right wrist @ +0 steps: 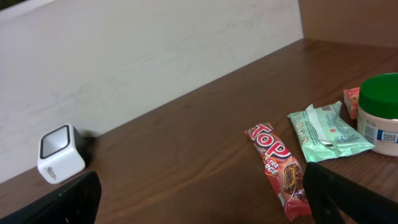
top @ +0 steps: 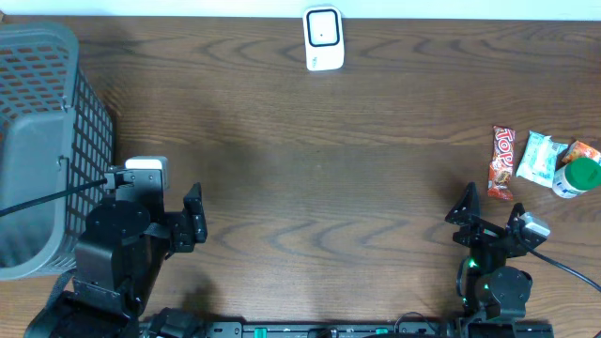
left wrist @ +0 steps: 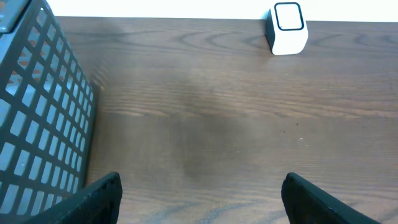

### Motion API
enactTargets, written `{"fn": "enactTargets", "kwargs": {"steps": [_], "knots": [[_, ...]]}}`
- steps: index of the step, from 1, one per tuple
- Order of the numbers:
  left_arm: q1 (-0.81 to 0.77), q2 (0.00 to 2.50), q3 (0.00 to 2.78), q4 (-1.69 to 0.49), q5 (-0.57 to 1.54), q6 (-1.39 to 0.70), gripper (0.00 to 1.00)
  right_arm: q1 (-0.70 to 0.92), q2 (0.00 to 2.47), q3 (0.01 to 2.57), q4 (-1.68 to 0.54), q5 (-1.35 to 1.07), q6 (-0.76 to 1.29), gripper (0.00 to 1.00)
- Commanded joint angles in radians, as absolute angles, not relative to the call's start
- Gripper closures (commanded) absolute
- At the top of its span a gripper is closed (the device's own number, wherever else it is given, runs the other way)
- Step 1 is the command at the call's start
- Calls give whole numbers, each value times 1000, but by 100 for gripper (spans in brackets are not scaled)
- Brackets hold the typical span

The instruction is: Scan the item barcode

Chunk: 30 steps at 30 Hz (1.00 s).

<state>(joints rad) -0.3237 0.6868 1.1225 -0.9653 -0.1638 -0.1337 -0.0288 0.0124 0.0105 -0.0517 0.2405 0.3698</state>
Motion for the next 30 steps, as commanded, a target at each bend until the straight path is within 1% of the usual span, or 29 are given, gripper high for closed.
{"fn": "enactTargets", "kwargs": {"steps": [1, 10, 12, 15, 19, 22, 27, 30], "knots": [[-324, 685, 1136, -966, -173, -131, 17, -20, 6, 6, -51, 254, 351, 1], [-338, 683, 1133, -971, -159, -139, 17, -20, 6, 6, -51, 254, 351, 1], [-348, 675, 1105, -925, -158, -154, 17, -20, 6, 6, -51, 254, 351, 1], [-331, 624, 976, -703, -157, -154, 17, -20, 6, 6, -51, 254, 351, 1], [-275, 463, 656, -273, -101, -154, 17, -20, 6, 6, -51, 254, 351, 1], [-220, 341, 430, -36, -33, -154, 17, -20, 6, 6, -51, 254, 351, 1], [-170, 231, 191, 195, -38, -154, 17, -20, 6, 6, -51, 254, 351, 1], [-162, 208, 122, 264, -46, -154, 17, -20, 6, 6, -51, 254, 351, 1]]}}
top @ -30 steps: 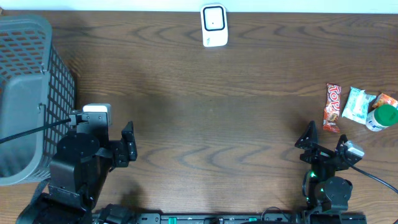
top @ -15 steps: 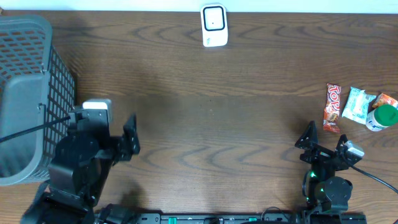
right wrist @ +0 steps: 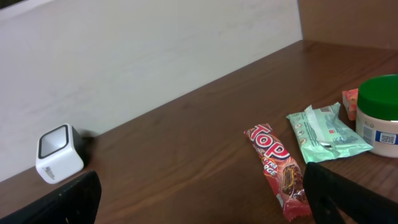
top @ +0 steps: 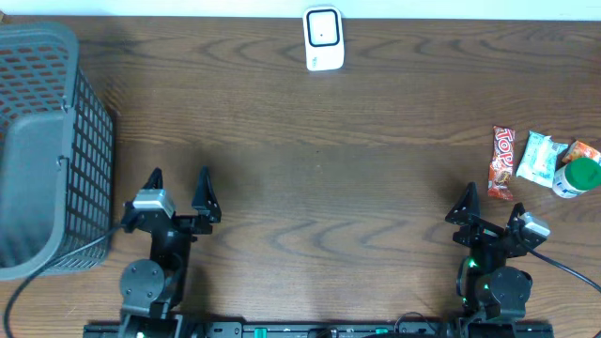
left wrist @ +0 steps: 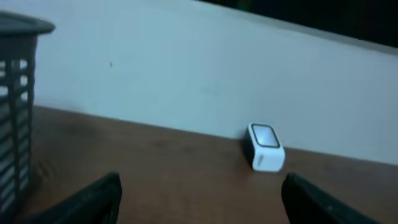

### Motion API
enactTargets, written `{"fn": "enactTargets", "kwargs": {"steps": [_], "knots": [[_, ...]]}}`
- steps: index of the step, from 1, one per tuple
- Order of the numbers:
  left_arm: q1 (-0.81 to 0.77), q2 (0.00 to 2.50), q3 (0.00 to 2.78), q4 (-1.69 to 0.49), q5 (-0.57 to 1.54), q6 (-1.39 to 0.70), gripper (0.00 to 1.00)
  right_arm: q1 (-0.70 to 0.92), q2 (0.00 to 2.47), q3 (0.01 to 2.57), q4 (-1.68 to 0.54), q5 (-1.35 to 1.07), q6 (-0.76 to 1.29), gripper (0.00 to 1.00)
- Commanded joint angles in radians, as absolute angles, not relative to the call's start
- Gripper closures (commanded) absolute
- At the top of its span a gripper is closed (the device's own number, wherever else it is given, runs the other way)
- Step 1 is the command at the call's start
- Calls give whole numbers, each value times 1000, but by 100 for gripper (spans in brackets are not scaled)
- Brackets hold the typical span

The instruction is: Scan the item barcode

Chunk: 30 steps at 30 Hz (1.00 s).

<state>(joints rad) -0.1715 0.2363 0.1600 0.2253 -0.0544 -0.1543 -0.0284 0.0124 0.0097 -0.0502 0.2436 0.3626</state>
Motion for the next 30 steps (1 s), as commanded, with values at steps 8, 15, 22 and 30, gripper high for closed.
{"fn": "enactTargets", "kwargs": {"steps": [8, 15, 22, 30], "knots": [[-162, 139, 40, 261, -129, -145, 17, -20, 6, 6, -51, 254, 351, 1], [-162, 46, 4, 138, -129, -139, 17, -20, 6, 6, -51, 254, 351, 1], [-143, 1, 4, -24, -140, -140, 17, -20, 6, 6, -51, 254, 351, 1], [-141, 2, 4, -68, -96, -147, 17, -20, 6, 6, -51, 254, 351, 1]]}}
